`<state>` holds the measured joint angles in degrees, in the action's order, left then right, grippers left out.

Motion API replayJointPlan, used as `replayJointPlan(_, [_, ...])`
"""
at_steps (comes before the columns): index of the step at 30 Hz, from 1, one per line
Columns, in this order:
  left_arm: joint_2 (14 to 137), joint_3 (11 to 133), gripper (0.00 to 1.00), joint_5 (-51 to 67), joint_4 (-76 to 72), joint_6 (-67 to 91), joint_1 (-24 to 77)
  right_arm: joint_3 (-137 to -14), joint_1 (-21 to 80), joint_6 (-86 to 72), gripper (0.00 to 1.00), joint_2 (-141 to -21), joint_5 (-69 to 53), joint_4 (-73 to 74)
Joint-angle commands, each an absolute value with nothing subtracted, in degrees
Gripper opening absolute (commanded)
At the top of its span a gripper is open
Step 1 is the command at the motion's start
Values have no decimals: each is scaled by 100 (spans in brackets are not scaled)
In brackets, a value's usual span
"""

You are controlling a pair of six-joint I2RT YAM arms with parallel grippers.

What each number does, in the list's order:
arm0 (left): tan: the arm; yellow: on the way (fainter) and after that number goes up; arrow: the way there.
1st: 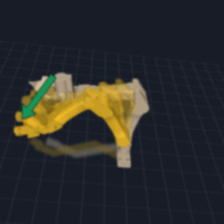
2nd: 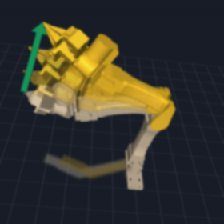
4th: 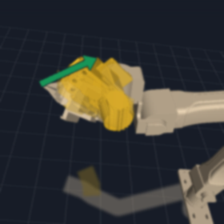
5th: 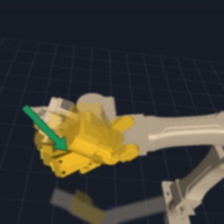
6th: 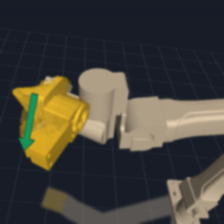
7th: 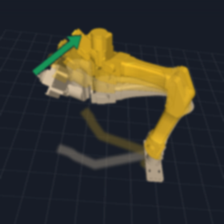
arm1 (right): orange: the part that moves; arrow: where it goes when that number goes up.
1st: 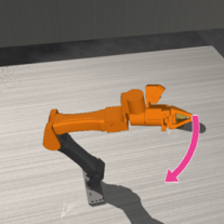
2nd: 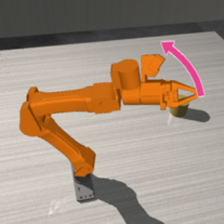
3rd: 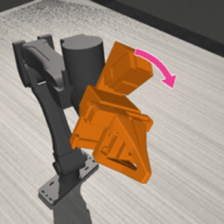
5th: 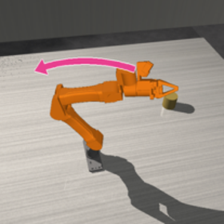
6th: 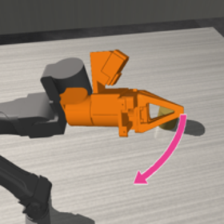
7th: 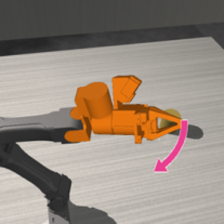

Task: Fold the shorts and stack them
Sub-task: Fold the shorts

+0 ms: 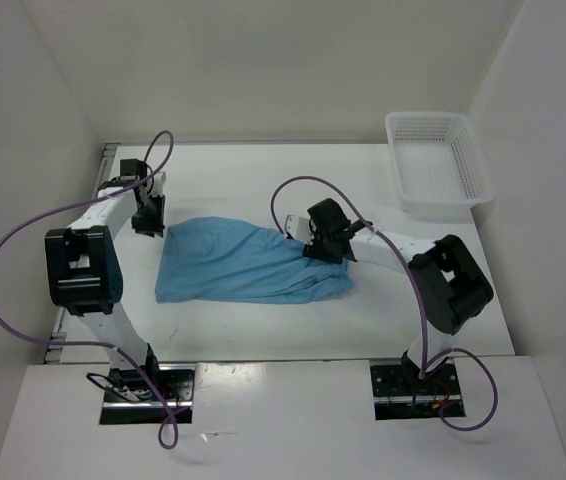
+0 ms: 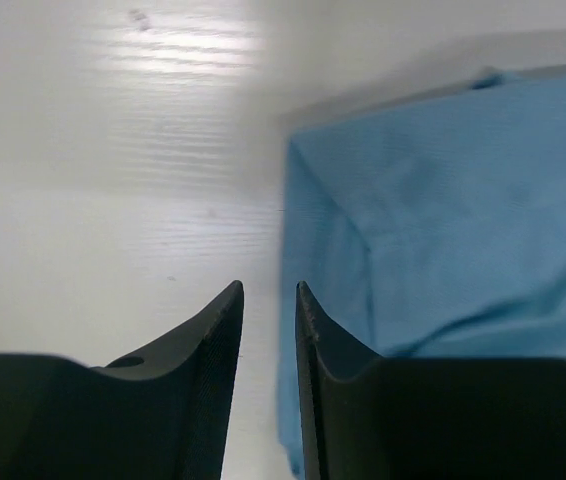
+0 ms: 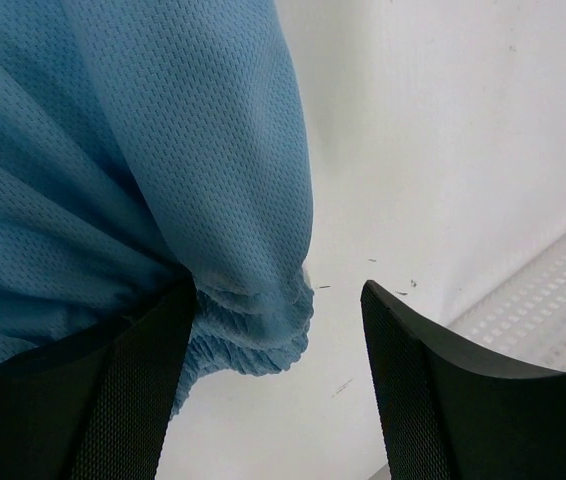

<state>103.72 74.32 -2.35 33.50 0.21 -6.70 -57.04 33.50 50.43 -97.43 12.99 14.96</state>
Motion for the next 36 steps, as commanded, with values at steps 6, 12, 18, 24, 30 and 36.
replayJointPlan(6, [10344,7305,35,2336,3771,0,-624,-5555,3349,5133,73,-9615,1292,1345])
replayJointPlan(12, [10529,6979,35,2084,3288,0,-624,-5432,3349,5186,73,-9563,1292,1345])
replayJointPlan(18, [10582,6979,36,1882,3340,0,-624,-5265,3349,5353,73,-9510,1292,1345])
replayJointPlan(24, [10477,6716,36,1495,3340,0,-624,-5151,3349,5405,73,-9457,1292,1345])
replayJointPlan(30, [10590,6776,36,2038,3340,0,-624,-5150,3349,5520,73,-9457,1239,1345])
replayJointPlan(36, [10766,6891,35,2276,3340,0,-624,-5098,3349,5572,73,-9457,1239,1345])
